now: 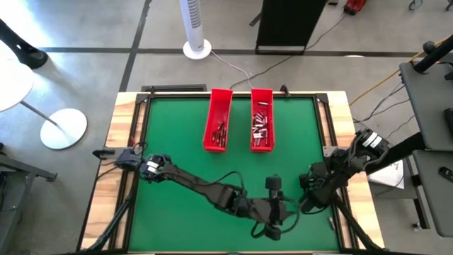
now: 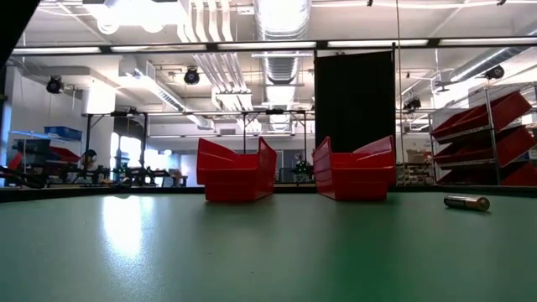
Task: Sort batteries
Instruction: Put the black battery into the left red bin
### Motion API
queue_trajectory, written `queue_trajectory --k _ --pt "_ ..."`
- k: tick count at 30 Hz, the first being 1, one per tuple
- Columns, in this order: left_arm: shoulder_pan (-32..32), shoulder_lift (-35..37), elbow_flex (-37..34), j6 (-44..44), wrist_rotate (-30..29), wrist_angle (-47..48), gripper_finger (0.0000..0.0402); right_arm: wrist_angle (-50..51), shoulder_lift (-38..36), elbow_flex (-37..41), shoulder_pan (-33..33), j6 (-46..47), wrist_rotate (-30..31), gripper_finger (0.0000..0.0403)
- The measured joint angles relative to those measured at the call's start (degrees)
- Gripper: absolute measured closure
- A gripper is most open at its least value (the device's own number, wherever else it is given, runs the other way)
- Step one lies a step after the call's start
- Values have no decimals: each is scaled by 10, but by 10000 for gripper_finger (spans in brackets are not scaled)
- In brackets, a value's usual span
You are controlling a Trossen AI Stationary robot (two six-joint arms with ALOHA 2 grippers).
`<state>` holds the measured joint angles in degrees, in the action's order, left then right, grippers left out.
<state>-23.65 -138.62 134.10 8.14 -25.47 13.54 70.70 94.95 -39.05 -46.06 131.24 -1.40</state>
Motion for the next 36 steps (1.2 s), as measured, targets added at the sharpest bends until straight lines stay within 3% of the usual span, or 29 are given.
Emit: queue_trajectory --k 4,11,19,24,36 --pt "-14 8 0 1 -38 8 253 0 2 17 2 15 -6 390" --pt "-25 8 -1 -8 -55 33 253 0 -2 3 2 2 -10 390" --pt "-37 11 0 -9 -86 45 253 147 -52 -45 3 0 10 390" --pt "-38 12 1 -9 -86 40 253 97 -56 -13 17 3 24 390" --pt "-38 12 1 -9 -86 41 253 71 -31 -33 47 -20 51 390"
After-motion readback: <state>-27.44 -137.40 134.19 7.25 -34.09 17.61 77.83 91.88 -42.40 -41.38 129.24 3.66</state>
